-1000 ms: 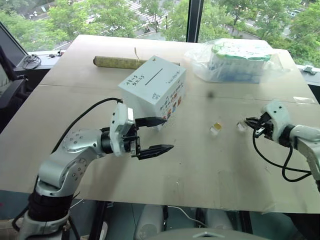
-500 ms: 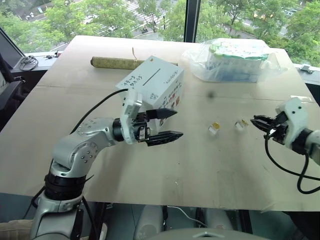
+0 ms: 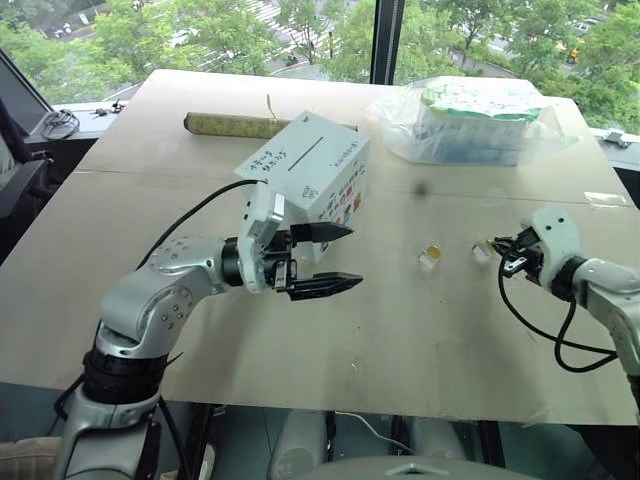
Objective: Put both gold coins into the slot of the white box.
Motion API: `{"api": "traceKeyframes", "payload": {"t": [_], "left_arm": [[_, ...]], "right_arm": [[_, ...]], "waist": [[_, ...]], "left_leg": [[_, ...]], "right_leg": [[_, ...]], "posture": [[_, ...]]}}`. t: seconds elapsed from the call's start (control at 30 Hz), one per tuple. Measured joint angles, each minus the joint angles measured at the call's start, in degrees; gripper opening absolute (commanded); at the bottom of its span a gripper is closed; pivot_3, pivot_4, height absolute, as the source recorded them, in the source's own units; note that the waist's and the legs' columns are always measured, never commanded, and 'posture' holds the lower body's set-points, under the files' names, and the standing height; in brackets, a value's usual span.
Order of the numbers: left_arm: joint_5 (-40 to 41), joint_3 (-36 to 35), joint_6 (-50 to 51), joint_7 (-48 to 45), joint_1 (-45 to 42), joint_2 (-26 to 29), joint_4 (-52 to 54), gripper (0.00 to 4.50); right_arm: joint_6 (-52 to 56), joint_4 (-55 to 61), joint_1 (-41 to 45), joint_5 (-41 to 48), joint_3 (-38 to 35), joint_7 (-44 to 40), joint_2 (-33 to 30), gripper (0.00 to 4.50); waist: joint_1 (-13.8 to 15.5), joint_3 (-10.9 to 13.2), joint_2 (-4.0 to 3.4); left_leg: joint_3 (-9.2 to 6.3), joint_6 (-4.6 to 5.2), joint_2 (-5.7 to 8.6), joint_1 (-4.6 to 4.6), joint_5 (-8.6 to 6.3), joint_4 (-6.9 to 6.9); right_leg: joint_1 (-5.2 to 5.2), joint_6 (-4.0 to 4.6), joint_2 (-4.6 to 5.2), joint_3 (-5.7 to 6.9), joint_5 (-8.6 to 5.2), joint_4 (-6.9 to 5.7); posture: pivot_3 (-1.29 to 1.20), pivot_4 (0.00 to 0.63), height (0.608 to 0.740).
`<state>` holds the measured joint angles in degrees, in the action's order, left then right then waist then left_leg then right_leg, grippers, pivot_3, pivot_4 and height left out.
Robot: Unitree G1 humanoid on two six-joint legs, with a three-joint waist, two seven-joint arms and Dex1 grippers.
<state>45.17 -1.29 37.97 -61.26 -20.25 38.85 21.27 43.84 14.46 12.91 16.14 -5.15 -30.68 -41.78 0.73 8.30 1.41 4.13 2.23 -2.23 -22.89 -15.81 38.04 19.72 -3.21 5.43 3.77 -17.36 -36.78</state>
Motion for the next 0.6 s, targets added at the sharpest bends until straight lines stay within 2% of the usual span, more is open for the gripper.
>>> {"api": "traceKeyframes", "payload": {"t": [0.6], "left_arm": [[0.0, -0.4, 0.0, 0.3, 0.9, 0.2, 0.7, 4.50]], "right_arm": [[-0.3, -1.8, 0.4, -1.4, 1.7, -1.0, 0.3, 0.49]], "waist": [[0.1, 0.0, 0.00]], "left_leg": [[-0.01, 0.00, 0.00, -0.01, 0.00, 0.00]], "right_leg": [[0.00, 0.00, 0.01, 0.01, 0.00, 0.00]], "posture": [[0.00, 0.150, 0.740]]}}
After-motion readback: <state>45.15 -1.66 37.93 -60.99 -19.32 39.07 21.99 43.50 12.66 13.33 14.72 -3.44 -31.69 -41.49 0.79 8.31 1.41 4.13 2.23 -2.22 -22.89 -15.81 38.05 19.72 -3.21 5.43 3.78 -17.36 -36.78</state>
